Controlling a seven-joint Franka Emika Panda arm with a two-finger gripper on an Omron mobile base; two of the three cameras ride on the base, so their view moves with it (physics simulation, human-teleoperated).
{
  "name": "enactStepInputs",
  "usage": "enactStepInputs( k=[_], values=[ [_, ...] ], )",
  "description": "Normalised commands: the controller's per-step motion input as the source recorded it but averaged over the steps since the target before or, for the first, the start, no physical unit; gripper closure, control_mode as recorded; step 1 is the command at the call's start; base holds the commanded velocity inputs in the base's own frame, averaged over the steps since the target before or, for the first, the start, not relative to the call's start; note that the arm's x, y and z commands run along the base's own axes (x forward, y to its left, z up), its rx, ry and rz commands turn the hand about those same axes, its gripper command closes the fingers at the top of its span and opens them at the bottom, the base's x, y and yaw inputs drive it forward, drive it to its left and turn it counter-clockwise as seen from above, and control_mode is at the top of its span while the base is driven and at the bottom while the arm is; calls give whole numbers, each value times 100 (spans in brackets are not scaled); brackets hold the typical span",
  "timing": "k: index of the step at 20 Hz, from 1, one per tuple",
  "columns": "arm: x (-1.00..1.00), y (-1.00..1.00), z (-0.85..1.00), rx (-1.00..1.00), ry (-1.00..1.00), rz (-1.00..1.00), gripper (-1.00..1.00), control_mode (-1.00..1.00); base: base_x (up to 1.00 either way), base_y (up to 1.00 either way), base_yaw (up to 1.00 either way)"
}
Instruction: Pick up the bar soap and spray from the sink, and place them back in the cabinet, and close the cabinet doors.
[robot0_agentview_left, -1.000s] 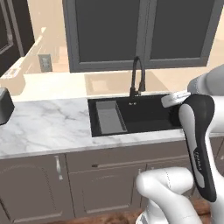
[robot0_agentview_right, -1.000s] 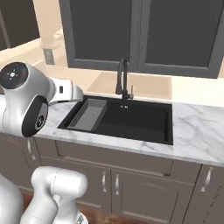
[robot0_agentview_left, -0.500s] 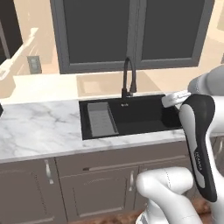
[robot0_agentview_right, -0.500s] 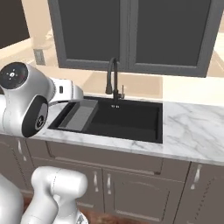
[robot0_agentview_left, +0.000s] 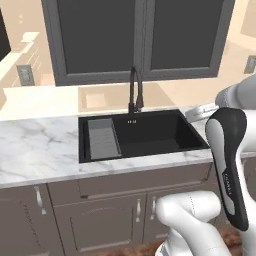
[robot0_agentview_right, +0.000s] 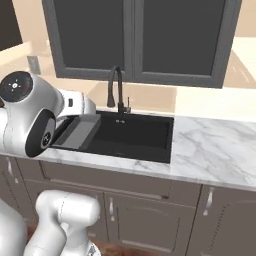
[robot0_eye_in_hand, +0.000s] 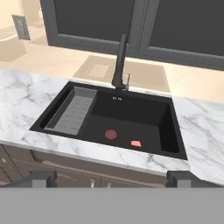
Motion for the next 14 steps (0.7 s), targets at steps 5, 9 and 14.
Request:
enactStepInputs(
  k=[5, 9, 14],
  values=[
    [0, 0, 0, 0, 0, 0, -100, 100, 44, -28, 0],
    [0, 0, 0, 0, 0, 0, -100, 100, 77, -3, 0],
    [0, 0, 0, 0, 0, 0, -100, 100, 63, -5, 0]
  ],
)
